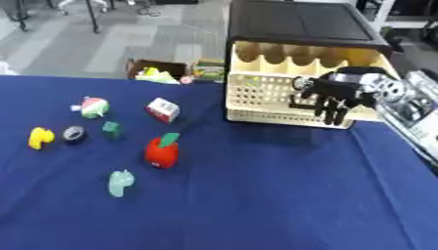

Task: Pick up objects from table and place into drawer.

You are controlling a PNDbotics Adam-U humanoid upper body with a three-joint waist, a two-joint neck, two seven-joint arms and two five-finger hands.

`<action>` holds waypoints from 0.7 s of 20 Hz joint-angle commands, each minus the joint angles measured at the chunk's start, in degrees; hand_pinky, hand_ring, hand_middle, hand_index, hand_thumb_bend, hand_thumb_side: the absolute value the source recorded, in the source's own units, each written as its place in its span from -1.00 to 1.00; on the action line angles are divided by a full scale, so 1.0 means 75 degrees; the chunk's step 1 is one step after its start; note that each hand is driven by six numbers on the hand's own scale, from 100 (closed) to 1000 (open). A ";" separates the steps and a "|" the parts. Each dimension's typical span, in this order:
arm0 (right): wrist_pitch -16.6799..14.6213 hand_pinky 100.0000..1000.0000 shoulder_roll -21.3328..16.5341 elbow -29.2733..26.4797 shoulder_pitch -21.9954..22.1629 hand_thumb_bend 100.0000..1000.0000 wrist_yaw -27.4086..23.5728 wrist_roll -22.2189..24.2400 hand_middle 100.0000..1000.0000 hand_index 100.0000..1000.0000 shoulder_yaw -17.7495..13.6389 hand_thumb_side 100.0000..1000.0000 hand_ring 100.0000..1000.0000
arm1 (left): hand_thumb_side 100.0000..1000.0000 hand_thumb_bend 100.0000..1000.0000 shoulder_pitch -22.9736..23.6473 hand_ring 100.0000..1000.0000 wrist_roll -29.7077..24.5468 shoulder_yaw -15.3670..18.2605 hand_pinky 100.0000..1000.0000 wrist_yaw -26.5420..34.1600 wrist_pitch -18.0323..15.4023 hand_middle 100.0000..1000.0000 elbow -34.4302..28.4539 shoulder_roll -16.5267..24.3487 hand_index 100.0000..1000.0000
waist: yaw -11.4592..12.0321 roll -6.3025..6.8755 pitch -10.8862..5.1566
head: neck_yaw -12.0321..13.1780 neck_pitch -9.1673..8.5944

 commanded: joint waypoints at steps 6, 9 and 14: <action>0.1346 0.34 0.0113 0.0384 -0.0341 -1.00 0.0433 0.1355 0.60 0.64 -0.0143 1.00 0.58 | 0.23 -1.00 -0.0055 -0.04 -0.0002 0.0103 -0.13 0.0009 -0.0031 -0.10 -0.0137 0.0095 0.53 | 0.0054 0.0021 -0.0054 | -0.0012 -0.0010; 0.1313 0.34 0.0191 0.0520 -0.0422 -1.00 0.0590 0.1251 0.60 0.64 -0.0199 1.00 0.59 | 0.23 -1.00 -0.0055 -0.04 -0.0005 0.0103 -0.13 0.0008 -0.0038 -0.10 -0.0137 0.0088 0.53 | 0.0075 0.0029 -0.0036 | -0.0024 -0.0024; 0.1294 0.34 0.0325 0.0797 -0.0563 -1.00 0.0771 0.1056 0.60 0.64 -0.0304 1.00 0.59 | 0.24 -1.00 -0.0042 -0.05 -0.0006 0.0110 -0.13 0.0005 -0.0048 -0.10 -0.0137 0.0070 0.53 | 0.0117 0.0046 -0.0007 | -0.0050 -0.0040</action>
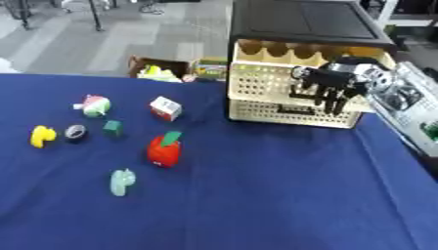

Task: Pick up objects from table and place into drawer.

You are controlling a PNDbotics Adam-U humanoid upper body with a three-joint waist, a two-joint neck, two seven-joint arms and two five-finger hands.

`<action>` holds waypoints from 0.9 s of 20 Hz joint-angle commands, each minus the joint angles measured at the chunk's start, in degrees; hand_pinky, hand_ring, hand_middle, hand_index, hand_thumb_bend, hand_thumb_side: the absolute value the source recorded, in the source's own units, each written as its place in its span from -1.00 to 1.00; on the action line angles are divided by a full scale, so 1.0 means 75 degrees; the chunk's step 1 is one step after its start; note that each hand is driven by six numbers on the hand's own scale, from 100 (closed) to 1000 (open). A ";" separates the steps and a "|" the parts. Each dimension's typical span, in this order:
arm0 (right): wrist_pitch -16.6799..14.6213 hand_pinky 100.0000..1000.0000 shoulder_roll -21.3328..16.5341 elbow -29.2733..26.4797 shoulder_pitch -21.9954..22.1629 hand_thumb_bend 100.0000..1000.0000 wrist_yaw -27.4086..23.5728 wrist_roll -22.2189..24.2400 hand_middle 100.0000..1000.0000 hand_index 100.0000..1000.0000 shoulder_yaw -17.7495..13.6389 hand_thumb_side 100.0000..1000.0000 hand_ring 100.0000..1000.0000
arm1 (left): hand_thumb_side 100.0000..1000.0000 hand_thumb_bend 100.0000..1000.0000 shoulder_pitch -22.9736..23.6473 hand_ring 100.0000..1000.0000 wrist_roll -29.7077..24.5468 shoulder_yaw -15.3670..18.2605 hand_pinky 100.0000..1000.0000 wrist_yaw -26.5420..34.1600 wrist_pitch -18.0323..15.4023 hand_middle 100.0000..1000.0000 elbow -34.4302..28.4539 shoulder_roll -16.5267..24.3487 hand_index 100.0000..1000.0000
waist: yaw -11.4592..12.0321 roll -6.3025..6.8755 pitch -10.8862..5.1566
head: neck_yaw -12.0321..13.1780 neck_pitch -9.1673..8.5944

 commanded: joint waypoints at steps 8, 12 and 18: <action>0.1126 0.33 0.0341 0.0708 -0.0596 -1.00 0.0424 0.0836 0.60 0.65 -0.0200 1.00 0.59 | 0.23 -1.00 -0.0041 -0.06 -0.0003 0.0110 -0.13 0.0000 -0.0043 -0.10 -0.0137 0.0096 0.53 | 0.0070 0.0058 -0.0065 | -0.0121 -0.0029; 0.1000 0.33 0.0592 0.1061 -0.0822 -1.00 0.0637 0.0621 0.60 0.64 -0.0285 1.00 0.59 | 0.24 -1.00 -0.0035 -0.06 -0.0002 0.0114 -0.12 0.0005 -0.0050 -0.10 -0.0137 0.0080 0.53 | 0.0074 0.0065 -0.0057 | -0.0205 0.0051; 0.0827 0.33 0.0926 0.1557 -0.1106 -1.00 0.0935 0.0401 0.60 0.64 -0.0396 1.00 0.59 | 0.24 -1.00 -0.0026 -0.06 -0.0012 0.0113 -0.12 0.0011 -0.0055 -0.10 -0.0137 0.0056 0.53 | 0.0086 0.0065 -0.0040 | -0.0265 0.0106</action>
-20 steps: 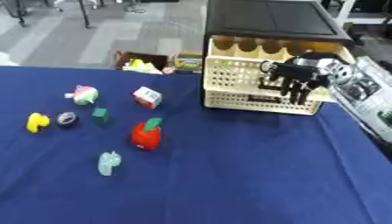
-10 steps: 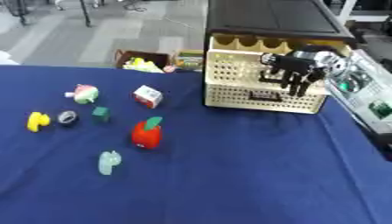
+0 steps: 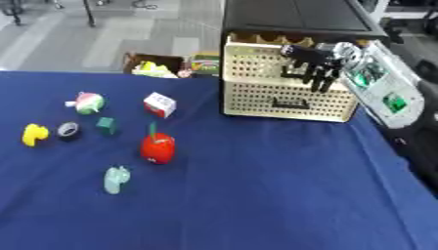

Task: Pick up objects from table and place into drawer.

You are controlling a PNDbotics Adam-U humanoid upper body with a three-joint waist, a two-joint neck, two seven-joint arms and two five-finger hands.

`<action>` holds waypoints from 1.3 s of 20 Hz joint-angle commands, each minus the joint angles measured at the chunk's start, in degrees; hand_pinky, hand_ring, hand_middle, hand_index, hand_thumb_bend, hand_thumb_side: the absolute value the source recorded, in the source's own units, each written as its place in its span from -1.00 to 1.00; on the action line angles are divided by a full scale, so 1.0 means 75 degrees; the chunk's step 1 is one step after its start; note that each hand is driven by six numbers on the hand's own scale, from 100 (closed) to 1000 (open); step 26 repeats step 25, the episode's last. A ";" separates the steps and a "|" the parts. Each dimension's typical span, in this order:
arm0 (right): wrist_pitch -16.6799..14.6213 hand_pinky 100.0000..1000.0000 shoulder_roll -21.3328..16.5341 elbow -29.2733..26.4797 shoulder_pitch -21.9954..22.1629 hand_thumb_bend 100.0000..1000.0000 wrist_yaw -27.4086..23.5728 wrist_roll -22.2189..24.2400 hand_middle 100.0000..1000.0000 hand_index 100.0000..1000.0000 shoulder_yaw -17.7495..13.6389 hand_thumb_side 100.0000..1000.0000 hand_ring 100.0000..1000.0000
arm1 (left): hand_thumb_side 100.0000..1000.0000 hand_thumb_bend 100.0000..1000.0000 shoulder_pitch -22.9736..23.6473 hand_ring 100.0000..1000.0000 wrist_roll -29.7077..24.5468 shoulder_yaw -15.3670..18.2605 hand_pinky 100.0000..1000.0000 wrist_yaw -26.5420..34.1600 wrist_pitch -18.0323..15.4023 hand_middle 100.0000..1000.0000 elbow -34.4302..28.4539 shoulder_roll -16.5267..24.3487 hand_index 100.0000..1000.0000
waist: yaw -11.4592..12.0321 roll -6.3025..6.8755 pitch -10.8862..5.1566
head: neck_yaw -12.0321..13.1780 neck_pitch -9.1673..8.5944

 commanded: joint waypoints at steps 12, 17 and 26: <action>0.0447 0.30 -0.0230 -0.0479 0.0008 -1.00 -0.0037 0.0779 0.58 0.62 -0.0187 1.00 0.56 | 0.24 -1.00 0.0012 -0.07 0.0015 0.0116 -0.13 0.0009 -0.0033 -0.11 -0.0137 0.0117 0.52 | 0.0019 -0.0013 -0.0086 | 0.0076 0.0042; 0.0582 0.29 -0.1135 -0.2250 0.0752 -1.00 -0.0413 0.1109 0.57 0.62 -0.0401 1.00 0.55 | 0.24 -1.00 0.0044 -0.07 0.0044 0.0146 -0.13 0.0018 -0.0042 -0.11 -0.0137 0.0145 0.52 | -0.0030 -0.0030 -0.0115 | 0.0180 0.0017; 0.0686 0.31 -0.1984 -0.4470 0.1909 -1.00 -0.0250 0.0229 0.59 0.65 -0.1116 1.00 0.56 | 0.24 -1.00 0.0061 -0.07 0.0052 0.0162 -0.13 0.0050 -0.0049 -0.11 -0.0137 0.0131 0.52 | -0.0068 -0.0007 -0.0132 | 0.0196 -0.0048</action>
